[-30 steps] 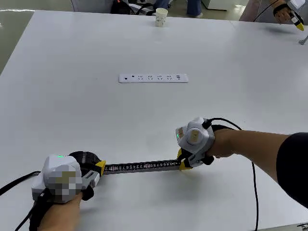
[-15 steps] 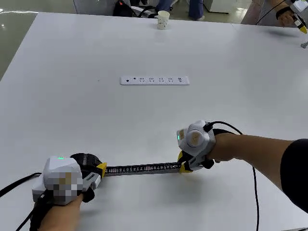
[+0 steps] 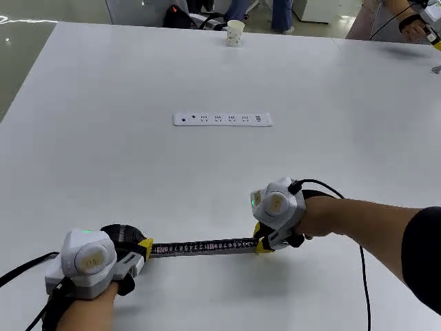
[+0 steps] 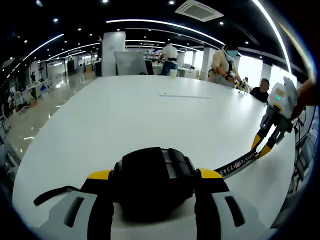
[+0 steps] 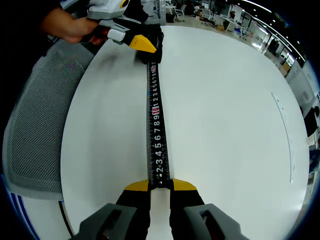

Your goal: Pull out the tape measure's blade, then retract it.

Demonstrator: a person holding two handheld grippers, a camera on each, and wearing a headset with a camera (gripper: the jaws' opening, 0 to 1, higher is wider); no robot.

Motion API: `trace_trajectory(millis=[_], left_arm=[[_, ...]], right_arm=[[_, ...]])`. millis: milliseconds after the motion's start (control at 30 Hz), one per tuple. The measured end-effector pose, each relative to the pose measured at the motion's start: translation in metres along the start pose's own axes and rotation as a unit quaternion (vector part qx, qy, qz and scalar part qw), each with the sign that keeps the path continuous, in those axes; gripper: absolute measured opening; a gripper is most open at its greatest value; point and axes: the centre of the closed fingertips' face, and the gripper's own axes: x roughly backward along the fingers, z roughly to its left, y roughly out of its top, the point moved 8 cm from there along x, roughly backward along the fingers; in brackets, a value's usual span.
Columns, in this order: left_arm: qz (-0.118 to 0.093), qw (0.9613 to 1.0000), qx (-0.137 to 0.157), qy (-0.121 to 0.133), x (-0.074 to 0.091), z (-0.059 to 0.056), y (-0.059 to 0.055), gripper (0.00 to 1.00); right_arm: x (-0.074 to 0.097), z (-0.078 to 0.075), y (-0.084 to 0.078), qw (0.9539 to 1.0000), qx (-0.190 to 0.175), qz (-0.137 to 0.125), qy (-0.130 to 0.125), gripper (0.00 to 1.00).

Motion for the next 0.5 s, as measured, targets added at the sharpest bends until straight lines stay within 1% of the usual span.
trace_trajectory(millis=[300,500], left_arm=[[0.003,1.0000,0.003,-0.003,-0.0008,0.0013,0.0001,0.61],[0.004,1.0000,0.004,-0.004,-0.0011,0.0015,0.0001,0.61]], right_arm=[[-0.0016,-0.0018,0.0017,0.9999,-0.010,-0.001,0.000,0.10],[-0.0012,-0.0011,0.0025,0.9999,-0.011,-0.001,0.000,0.10]])
